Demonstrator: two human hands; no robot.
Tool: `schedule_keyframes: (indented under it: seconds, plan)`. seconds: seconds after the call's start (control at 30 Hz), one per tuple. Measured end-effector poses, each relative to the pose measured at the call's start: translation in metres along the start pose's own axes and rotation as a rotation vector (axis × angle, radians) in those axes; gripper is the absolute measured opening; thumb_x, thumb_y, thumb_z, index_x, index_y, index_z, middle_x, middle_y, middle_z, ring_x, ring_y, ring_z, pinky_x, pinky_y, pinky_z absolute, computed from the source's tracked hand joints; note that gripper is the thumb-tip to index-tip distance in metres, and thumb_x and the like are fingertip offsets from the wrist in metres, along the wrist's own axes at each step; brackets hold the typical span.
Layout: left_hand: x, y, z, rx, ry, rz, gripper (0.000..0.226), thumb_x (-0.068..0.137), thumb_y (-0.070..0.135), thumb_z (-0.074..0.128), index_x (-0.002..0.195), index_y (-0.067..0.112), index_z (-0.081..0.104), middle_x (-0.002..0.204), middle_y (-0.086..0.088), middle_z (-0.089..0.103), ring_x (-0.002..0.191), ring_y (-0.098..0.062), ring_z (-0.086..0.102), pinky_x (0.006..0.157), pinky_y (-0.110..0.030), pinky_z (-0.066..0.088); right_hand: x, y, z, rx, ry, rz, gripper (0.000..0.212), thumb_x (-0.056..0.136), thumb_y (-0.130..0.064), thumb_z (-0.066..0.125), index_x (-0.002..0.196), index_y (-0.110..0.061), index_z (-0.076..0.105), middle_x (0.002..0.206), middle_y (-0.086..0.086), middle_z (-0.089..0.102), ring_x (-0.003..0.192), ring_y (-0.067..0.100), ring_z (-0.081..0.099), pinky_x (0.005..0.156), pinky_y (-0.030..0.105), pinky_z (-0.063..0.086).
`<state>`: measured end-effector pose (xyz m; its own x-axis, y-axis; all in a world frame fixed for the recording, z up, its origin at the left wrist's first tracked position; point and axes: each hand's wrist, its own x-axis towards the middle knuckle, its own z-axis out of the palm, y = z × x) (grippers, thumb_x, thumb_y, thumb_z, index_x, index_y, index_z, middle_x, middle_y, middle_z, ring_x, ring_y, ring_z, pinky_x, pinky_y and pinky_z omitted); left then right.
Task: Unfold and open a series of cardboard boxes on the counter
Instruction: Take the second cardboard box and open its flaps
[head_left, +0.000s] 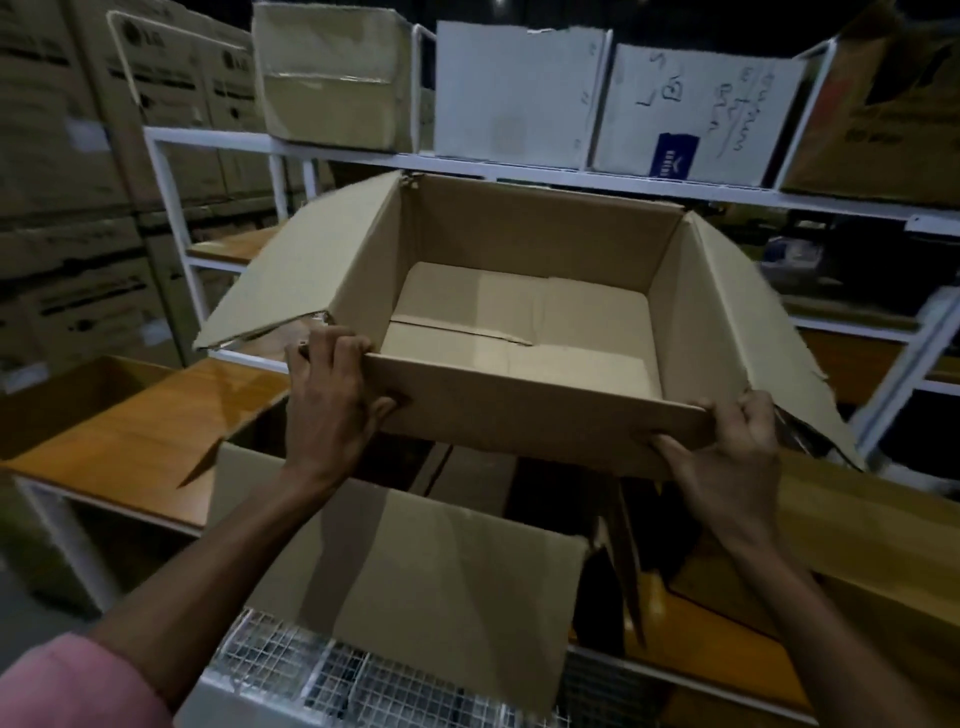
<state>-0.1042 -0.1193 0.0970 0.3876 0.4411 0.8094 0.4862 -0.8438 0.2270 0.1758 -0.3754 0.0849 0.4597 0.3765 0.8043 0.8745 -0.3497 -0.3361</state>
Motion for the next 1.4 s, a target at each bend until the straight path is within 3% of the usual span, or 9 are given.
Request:
schedule_keyframes:
  seconds: [0.1,0.3,0.43,0.7,0.8,0.87,0.97,1.3,1.4]
  plan:
    - [0.01,-0.044,-0.007,0.012,-0.037,-0.022,0.07,0.067,0.019,0.092,0.118,0.006,0.046,0.122,-0.024,0.046,0.109,-0.05,0.046,0.083,-0.056,0.045,0.008,-0.035,0.028,-0.009,-0.064,0.023,0.052,0.067,-0.031,0.09,0.103,-0.008,0.059,0.106,0.012,0.049,0.094,0.03,0.05,0.074,0.048,0.052]
    - [0.017,-0.099,0.0,0.044,-0.138,-0.026,0.071,0.067,0.033,0.092,0.118,0.006,0.049,0.12,-0.021,0.046,0.109,-0.049,0.046,0.088,-0.06,0.046,0.011,-0.063,0.067,-0.087,-0.144,0.028,0.061,0.06,-0.05,0.089,0.092,-0.009,0.056,0.095,0.007,0.049,0.083,0.026,0.05,0.064,0.041,0.051]
    - [0.017,-0.117,0.01,0.079,-0.227,-0.05,0.075,0.065,0.033,0.093,0.121,0.008,0.05,0.125,-0.02,0.046,0.117,-0.048,0.043,0.09,-0.059,0.045,0.006,-0.066,0.084,-0.094,-0.216,0.062,0.059,0.061,-0.052,0.088,0.092,-0.011,0.058,0.09,0.001,0.046,0.079,0.019,0.046,0.06,0.03,0.039]
    - [0.027,-0.129,0.031,0.068,-0.383,-0.123,0.088,0.064,0.038,0.093,0.133,0.014,0.044,0.14,-0.016,0.038,0.122,-0.044,0.043,0.09,-0.056,0.051,0.018,-0.068,0.105,-0.076,-0.356,0.204,0.059,0.061,-0.05,0.088,0.101,-0.015,0.063,0.103,0.006,0.056,0.089,0.02,0.052,0.069,0.036,0.049]
    - [0.019,-0.126,0.041,0.209,-0.385,-0.047,0.108,0.063,0.043,0.092,0.148,0.017,0.03,0.157,-0.021,0.02,0.138,-0.052,0.028,0.105,-0.061,0.039,0.034,-0.07,0.108,-0.051,-0.388,0.242,0.06,0.061,-0.048,0.088,0.103,-0.013,0.065,0.104,0.007,0.057,0.09,0.02,0.054,0.072,0.038,0.053]
    - [0.007,-0.127,0.051,0.314,-0.408,0.128,0.126,0.058,0.046,0.092,0.158,0.018,0.02,0.164,-0.023,0.009,0.147,-0.054,0.011,0.112,-0.067,0.026,0.044,-0.071,0.111,-0.047,-0.423,0.254,0.063,0.059,-0.049,0.089,0.104,-0.013,0.065,0.103,0.006,0.057,0.091,0.022,0.056,0.074,0.044,0.058]
    - [-0.007,-0.126,0.065,0.359,-0.476,0.32,0.138,0.058,0.048,0.092,0.162,0.023,0.004,0.167,-0.02,-0.007,0.15,-0.052,-0.007,0.113,-0.075,0.014,0.057,-0.072,0.114,-0.03,-0.447,0.269,0.064,0.059,-0.048,0.089,0.105,-0.011,0.063,0.104,0.008,0.057,0.092,0.026,0.058,0.074,0.049,0.058]
    - [-0.01,-0.116,0.086,0.354,-0.629,0.266,0.15,0.056,0.041,0.094,0.159,0.026,-0.013,0.163,-0.016,-0.028,0.143,-0.054,-0.028,0.105,-0.085,0.003,0.063,-0.075,0.124,0.013,-0.491,0.348,0.076,0.059,-0.047,0.089,0.121,-0.013,0.062,0.117,0.011,0.062,0.101,0.029,0.06,0.08,0.05,0.058]
    - [-0.007,-0.115,0.081,0.317,-0.655,0.294,0.134,0.07,0.041,0.086,0.159,0.029,-0.014,0.162,-0.013,-0.033,0.143,-0.051,-0.032,0.104,-0.085,0.006,0.062,-0.07,0.125,0.024,-0.527,0.369,0.075,0.062,-0.05,0.087,0.122,-0.016,0.059,0.119,0.008,0.057,0.104,0.026,0.057,0.082,0.051,0.057]
